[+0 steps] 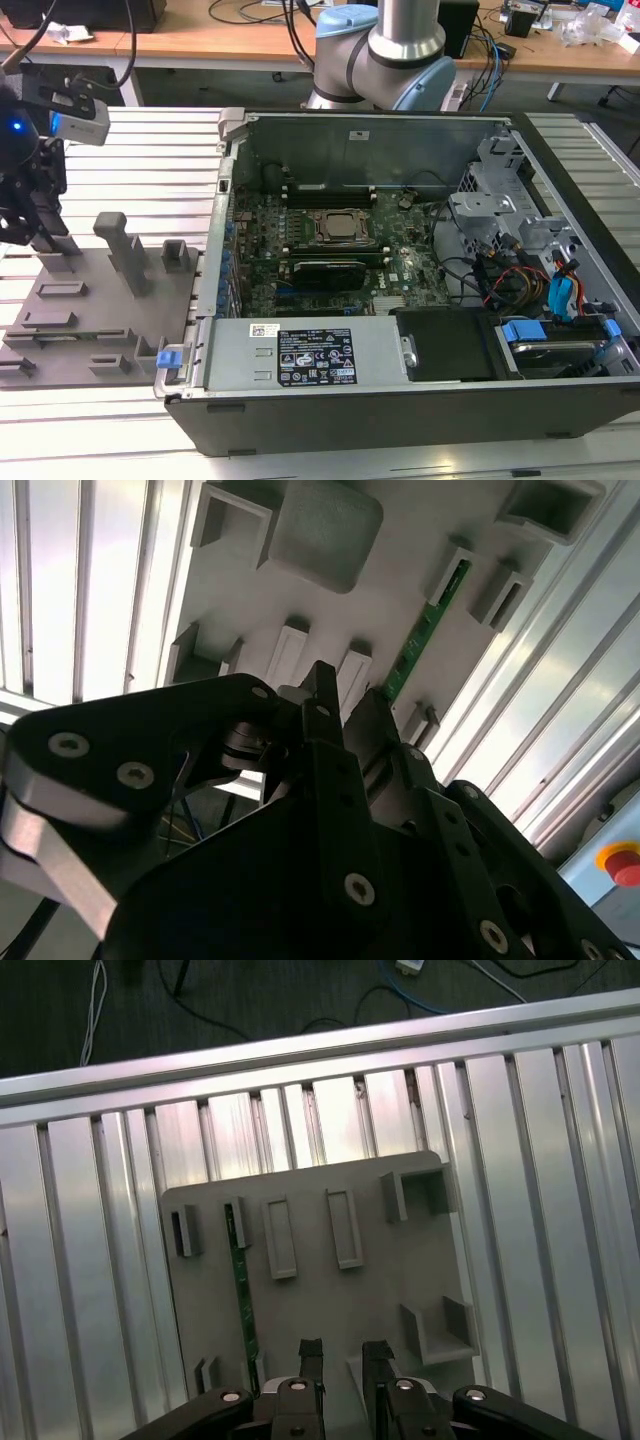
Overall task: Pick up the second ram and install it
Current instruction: 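Pick up the second ram and move it above second insertion slot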
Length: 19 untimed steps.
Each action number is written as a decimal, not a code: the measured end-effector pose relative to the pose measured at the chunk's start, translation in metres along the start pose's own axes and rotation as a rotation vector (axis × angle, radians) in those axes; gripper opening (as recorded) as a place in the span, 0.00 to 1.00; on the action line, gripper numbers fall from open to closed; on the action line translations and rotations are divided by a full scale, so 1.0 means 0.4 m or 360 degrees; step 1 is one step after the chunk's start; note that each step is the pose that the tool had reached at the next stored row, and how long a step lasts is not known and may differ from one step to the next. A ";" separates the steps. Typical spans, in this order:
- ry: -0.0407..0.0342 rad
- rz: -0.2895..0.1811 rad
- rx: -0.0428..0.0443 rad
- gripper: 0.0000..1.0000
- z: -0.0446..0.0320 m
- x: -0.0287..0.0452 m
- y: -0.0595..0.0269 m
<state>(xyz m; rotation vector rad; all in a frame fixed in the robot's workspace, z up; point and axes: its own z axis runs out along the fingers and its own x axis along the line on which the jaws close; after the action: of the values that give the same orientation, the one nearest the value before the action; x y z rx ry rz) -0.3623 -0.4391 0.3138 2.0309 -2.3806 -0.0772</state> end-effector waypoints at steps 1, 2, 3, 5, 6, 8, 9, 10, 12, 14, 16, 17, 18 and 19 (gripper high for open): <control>0.0000 0.0000 0.0000 0.30 0.002 0.000 0.000; 0.0000 0.0000 0.0000 0.30 0.006 0.000 0.000; 0.0000 0.0000 0.0000 0.30 0.009 0.000 0.000; 0.0000 -0.0001 0.0000 0.30 0.012 0.000 -0.001; 0.0000 -0.0001 0.0000 0.30 0.014 0.000 -0.001; 0.0000 -0.0001 0.0000 0.30 0.018 0.000 -0.001; 0.0000 -0.0001 0.0000 0.30 0.020 0.001 -0.001; 0.0000 -0.0001 0.0000 0.30 0.022 0.001 -0.001; 0.0000 -0.0001 0.0000 0.30 0.029 0.001 -0.001; 0.0000 -0.0001 0.0000 0.30 0.035 0.001 -0.002; 0.0000 -0.0001 0.0000 0.30 0.039 0.001 -0.002; 0.0000 -0.0001 0.0000 0.30 0.041 0.001 -0.002; 0.0000 -0.0001 0.0000 0.30 0.042 0.001 -0.002; 0.0000 -0.0001 0.0000 0.30 0.043 0.001 -0.002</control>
<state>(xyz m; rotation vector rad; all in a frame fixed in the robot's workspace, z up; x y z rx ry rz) -0.3623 -0.4392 0.2965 2.0318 -2.3796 -0.0772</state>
